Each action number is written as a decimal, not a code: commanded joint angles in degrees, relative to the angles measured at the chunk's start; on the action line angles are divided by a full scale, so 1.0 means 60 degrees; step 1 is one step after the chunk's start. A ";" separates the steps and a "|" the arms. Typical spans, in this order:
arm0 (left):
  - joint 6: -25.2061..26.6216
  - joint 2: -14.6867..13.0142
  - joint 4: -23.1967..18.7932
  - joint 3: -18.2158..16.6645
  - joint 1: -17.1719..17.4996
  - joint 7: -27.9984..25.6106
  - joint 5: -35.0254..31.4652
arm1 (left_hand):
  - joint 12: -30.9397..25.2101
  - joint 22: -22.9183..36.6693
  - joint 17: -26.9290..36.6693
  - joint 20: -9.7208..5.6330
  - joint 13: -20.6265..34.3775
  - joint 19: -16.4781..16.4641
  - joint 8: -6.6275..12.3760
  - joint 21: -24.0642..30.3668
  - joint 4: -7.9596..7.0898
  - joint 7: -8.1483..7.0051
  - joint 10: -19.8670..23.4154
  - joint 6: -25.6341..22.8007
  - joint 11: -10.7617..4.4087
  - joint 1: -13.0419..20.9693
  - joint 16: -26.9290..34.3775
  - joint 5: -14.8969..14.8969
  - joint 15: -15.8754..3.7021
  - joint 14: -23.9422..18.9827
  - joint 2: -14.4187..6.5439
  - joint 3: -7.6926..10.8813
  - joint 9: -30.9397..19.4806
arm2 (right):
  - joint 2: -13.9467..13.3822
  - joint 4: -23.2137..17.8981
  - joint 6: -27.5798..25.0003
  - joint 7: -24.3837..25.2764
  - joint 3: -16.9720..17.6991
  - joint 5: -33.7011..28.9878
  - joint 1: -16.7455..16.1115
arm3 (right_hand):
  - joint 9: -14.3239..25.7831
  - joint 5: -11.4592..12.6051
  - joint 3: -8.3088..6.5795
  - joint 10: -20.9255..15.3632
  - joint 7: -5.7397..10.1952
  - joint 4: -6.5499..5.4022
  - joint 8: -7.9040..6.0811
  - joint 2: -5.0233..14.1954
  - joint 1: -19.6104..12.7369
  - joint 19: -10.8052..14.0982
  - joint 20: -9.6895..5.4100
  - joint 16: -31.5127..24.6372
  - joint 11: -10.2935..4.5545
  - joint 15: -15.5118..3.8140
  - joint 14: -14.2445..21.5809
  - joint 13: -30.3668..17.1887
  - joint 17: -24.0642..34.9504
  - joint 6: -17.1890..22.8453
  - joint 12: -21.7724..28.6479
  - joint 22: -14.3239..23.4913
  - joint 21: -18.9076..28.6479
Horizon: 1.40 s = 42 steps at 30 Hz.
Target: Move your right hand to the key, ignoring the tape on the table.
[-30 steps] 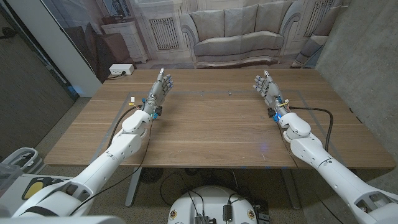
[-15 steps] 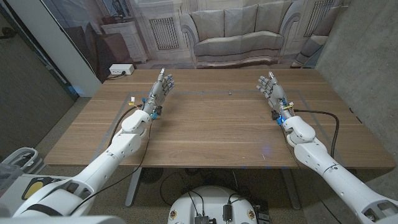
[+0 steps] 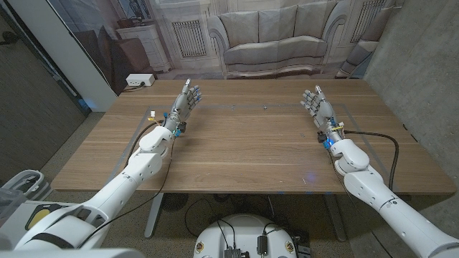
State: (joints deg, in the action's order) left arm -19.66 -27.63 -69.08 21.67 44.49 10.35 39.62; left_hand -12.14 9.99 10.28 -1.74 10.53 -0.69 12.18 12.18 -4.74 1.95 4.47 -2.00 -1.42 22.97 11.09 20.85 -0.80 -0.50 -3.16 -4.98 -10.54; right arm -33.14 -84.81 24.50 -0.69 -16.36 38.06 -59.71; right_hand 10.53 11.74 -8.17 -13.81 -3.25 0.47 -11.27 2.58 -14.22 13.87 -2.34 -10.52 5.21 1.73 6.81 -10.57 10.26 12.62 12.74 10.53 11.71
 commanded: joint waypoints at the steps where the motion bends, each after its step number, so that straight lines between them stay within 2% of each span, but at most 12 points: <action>1: -0.0180 0.0066 0.0186 -0.0057 -0.0033 0.0188 0.0095 | -0.0080 0.0056 0.0020 -0.0495 0.0030 -0.0053 0.0067 0.0029 0.0051 -0.0038 0.0082 -0.0104 -0.0012 0.0109 0.0056 0.0068 -0.0038 -0.0078 -0.0043 0.0010 -0.0019 | -0.0254 -0.0530 0.0026 0.0308 0.0241 -0.0087 -0.0490 | 0.0046 -0.0009 -0.0038 -0.0095 0.0014 0.0052 -0.0032 0.0042 -0.0013 0.0092 -0.0096 -0.0072 0.0010 0.0016 0.0118 -0.0008 0.0039 0.0056 0.0033 0.0019 0.0078; 24: -0.0424 0.0262 0.0696 0.0012 -0.0296 0.0566 0.0094 | -0.0046 0.0053 0.0018 -0.0554 0.0030 -0.0075 0.0026 -0.0001 0.0126 -0.0040 0.0128 -0.0147 -0.0008 0.0317 0.0014 0.0026 -0.0050 -0.0110 -0.0216 0.0098 -0.0020 | -0.0602 -0.1220 0.0322 0.0505 0.0673 -0.0221 -0.1404 | 0.0046 -0.0018 -0.0022 -0.0111 0.0039 0.0076 -0.0025 0.0037 -0.0009 0.0102 -0.0091 -0.0060 0.0028 0.0016 0.0143 -0.0009 0.0037 0.0075 0.0019 0.0019 0.0065; 29: -0.0689 0.0356 0.0974 -0.0002 -0.0383 0.0931 0.0182 | -0.0028 0.0053 0.0019 -0.0511 0.0030 -0.0039 0.0011 -0.0021 0.0134 -0.0047 0.0106 -0.0137 0.0006 0.0328 0.0003 0.0014 -0.0031 -0.0100 -0.0205 0.0086 -0.0020 | -0.0630 -0.1369 0.0443 0.0543 0.0789 -0.0217 -0.1649 | 0.0046 -0.0019 -0.0021 -0.0116 0.0040 0.0081 -0.0024 0.0038 -0.0010 0.0111 -0.0085 -0.0063 0.0015 0.0012 0.0160 -0.0009 0.0037 0.0078 0.0018 0.0019 0.0066; 42: -0.0777 0.0407 0.0945 -0.0057 -0.0309 0.0983 0.0279 | -0.0011 0.0053 0.0022 -0.0504 0.0031 -0.0023 -0.0007 -0.0039 0.0146 -0.0024 0.0110 -0.0152 0.0001 0.0331 -0.0011 -0.0012 -0.0031 -0.0098 -0.0146 0.0038 -0.0021 | -0.0676 -0.1605 0.0705 0.0595 0.1106 -0.0126 -0.2294 | 0.0046 -0.0023 -0.0014 -0.0171 0.0046 0.0093 -0.0028 0.0038 -0.0008 0.0141 -0.0065 -0.0066 0.0013 0.0017 0.0193 -0.0010 0.0037 0.0108 0.0029 0.0019 0.0069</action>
State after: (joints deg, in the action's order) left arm -23.45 -25.70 -64.07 21.62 42.61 15.26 40.61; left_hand -12.14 9.99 10.28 -2.05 10.52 -0.99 12.17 12.18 -4.04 1.85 4.76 -2.51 -1.73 24.70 11.09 20.85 -1.12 -0.78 -4.29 -4.26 -10.53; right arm -36.91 -92.98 27.46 2.40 -11.31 36.94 -70.22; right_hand 10.52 11.74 -8.39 -14.32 -3.06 0.72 -11.27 2.58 -14.22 14.18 -2.02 -10.52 5.10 1.73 7.43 -10.57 10.25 12.81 12.73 10.52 11.71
